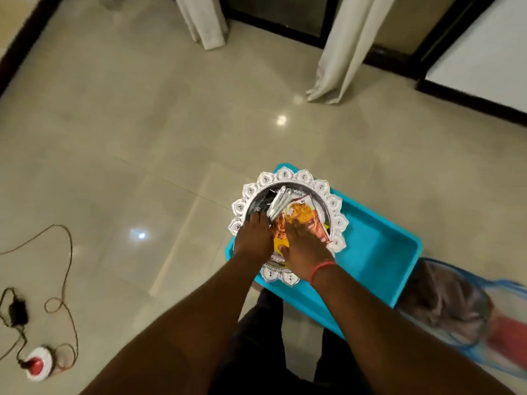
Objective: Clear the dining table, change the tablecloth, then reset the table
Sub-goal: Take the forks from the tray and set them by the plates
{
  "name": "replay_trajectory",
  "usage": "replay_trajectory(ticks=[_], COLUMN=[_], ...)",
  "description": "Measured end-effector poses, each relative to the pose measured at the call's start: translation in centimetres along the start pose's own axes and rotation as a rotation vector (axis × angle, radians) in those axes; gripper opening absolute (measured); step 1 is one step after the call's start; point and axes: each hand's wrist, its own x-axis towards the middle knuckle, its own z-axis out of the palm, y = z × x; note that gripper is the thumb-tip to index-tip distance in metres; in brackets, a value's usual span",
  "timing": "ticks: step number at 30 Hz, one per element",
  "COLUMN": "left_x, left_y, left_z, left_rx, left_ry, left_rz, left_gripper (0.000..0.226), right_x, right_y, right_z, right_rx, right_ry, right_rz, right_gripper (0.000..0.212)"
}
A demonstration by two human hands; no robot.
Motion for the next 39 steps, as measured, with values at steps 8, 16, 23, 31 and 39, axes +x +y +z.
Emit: replay_trajectory(ticks=[8, 16, 23, 31, 39], left_x=[2.0, 2.5, 0.9, 2.1, 2.3], left_y=[-0.4, 0.3, 1.3, 1.3, -1.5], left_z=[1.3, 2.0, 2.4, 2.1, -1.1], left_rx=[0.194, 0.157, -0.033, -0.431, -0.343], left_ry=[-0.062, -0.102, -0.18, -0.192, -0.363], left_rz=[0.09, -0.032, -0.131, -0.323, -0.033], left_gripper=[0.032, 0.035, 0.032, 0.032, 0.023], right_x=[-0.5, -3.4, -5.0, -5.2, -3.3], right_y=[-2.4, -1.1, 1.0, -0.1, -5.4], right_z=[1.8, 2.0, 1.9, 2.8, 2.9], right_rx=[0.283, 0.369, 0.416, 0.49, 0.609], right_ry=[0.163, 0.195, 0.134, 0.19, 0.325], right_rz=[0.114, 0.15, 0.15, 0.255, 0.425], right_gripper=[0.061, 0.06, 0.058, 0.055, 0.053])
